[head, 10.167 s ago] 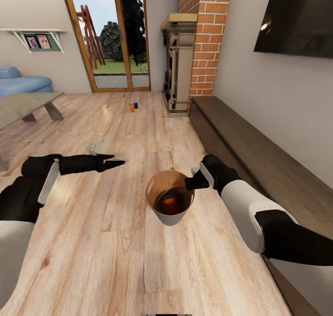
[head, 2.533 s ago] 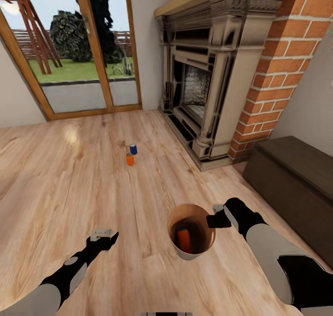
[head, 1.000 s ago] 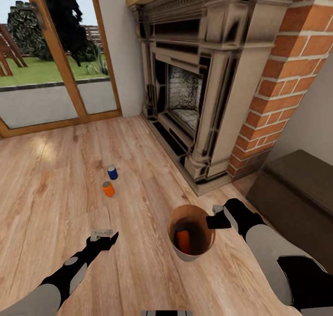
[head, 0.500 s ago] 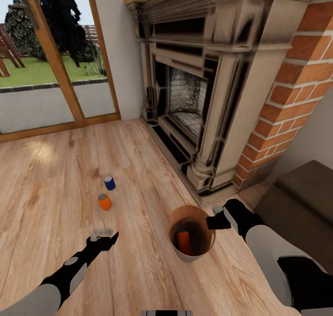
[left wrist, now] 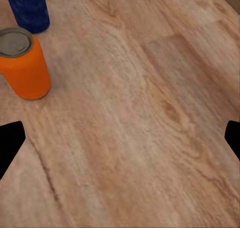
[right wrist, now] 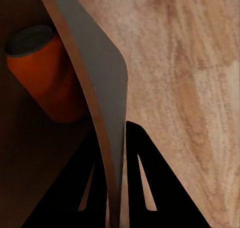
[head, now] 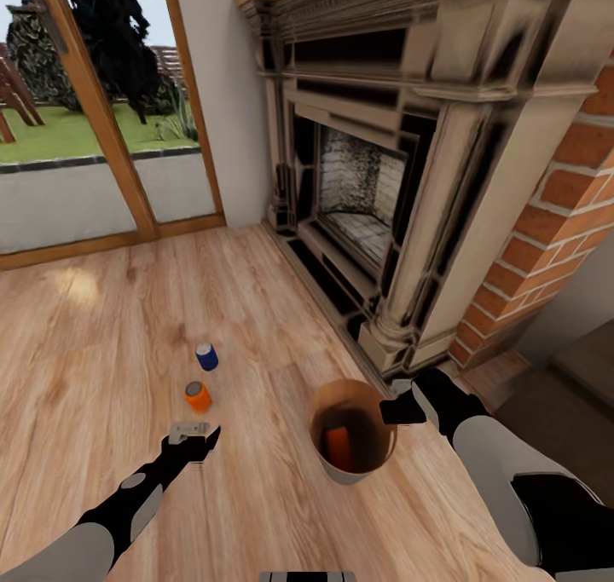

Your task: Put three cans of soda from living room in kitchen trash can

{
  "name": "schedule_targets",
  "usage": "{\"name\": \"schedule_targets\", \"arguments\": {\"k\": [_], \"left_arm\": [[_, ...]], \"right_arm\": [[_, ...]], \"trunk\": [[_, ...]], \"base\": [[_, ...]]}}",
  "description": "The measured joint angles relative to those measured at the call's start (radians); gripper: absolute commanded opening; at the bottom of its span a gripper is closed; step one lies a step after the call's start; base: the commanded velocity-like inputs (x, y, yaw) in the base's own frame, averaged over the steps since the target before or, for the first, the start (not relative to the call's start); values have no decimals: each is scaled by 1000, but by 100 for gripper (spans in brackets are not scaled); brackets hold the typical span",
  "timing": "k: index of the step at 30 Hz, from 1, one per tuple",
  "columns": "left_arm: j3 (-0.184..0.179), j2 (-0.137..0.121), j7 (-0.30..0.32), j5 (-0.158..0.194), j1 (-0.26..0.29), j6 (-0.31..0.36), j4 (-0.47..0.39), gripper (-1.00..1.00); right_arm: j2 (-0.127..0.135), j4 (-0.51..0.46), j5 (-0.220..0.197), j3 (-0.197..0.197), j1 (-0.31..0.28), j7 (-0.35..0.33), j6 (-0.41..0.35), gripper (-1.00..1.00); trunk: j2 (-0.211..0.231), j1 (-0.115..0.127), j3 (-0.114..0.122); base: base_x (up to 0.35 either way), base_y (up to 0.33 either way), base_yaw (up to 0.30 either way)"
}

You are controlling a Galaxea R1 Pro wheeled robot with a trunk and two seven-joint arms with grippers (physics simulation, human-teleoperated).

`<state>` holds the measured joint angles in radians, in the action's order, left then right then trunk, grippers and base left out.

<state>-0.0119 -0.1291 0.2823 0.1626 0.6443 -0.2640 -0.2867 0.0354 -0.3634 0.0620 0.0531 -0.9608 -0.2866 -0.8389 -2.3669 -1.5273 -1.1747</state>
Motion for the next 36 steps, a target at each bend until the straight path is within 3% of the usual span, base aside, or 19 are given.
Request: {"name": "schedule_targets", "arguments": {"k": [22,36], "left_arm": [[0,0,0,0,0,0,0,100],[0,0,0,0,0,0,0,100]], "right_arm": [[-3,0,1,0,2,0,0,-100],[-4,0,6,1,2,0,1,-100]], "trunk": [[0,0,0],[0,0,0]], "base": [[295,146,-2],[234,225,-127]]}}
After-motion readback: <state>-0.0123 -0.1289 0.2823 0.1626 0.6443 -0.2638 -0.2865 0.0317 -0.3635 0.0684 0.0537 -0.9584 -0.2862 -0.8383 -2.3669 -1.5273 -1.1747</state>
